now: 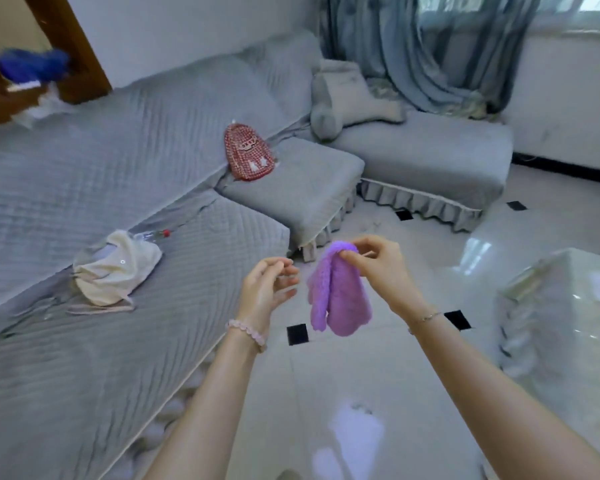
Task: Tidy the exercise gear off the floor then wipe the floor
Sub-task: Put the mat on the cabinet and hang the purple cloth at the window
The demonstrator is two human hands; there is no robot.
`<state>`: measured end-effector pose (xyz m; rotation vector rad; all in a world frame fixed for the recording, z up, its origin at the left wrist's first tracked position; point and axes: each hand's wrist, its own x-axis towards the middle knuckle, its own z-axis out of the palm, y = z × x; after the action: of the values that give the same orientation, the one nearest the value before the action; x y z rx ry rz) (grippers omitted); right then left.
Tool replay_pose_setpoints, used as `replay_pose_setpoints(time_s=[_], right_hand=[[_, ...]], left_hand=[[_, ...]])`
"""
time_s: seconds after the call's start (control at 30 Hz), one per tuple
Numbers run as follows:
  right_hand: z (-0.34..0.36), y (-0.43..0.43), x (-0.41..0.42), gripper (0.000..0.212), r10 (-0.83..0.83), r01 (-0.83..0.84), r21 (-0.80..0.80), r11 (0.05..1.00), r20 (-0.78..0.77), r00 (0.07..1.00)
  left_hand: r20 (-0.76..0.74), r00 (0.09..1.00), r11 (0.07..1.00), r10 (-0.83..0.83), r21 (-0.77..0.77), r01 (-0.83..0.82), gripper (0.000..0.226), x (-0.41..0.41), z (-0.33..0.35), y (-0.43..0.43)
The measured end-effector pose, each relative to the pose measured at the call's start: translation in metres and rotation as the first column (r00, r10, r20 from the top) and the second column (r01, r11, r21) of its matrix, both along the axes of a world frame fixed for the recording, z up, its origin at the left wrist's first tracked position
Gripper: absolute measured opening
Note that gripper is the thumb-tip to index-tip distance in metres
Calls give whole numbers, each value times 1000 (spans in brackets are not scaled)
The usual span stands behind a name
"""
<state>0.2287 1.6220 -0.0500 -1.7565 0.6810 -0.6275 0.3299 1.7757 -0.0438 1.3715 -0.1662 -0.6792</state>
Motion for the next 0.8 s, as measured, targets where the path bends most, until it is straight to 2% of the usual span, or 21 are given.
replay_pose_setpoints(time_s=[0.17,0.23,0.4,0.6,0.8], right_hand=[[1,-79,-20,8,-184,184,-5,983,-8,983],[-1,-111,-24,2,-251,251,-11,968,-31,968],[-5,-192,-22,4,-413,412,-21,911,-62,909],[1,-283,-15,5,-607,607,-20,794,-52,793],[5,-355,-24,6,-759,759,-4,651,-44,650]], left_hand=[[0,982,982,-187,22,187,22,10,-5,-103],[3,964,964,-266,20,266,21,16,-7,-145],[8,899,899,-437,-8,437,21,40,-10,-252],[12,771,771,-637,3,637,21,65,-4,-374],[3,667,666,-745,26,745,19,62,-7,-474]])
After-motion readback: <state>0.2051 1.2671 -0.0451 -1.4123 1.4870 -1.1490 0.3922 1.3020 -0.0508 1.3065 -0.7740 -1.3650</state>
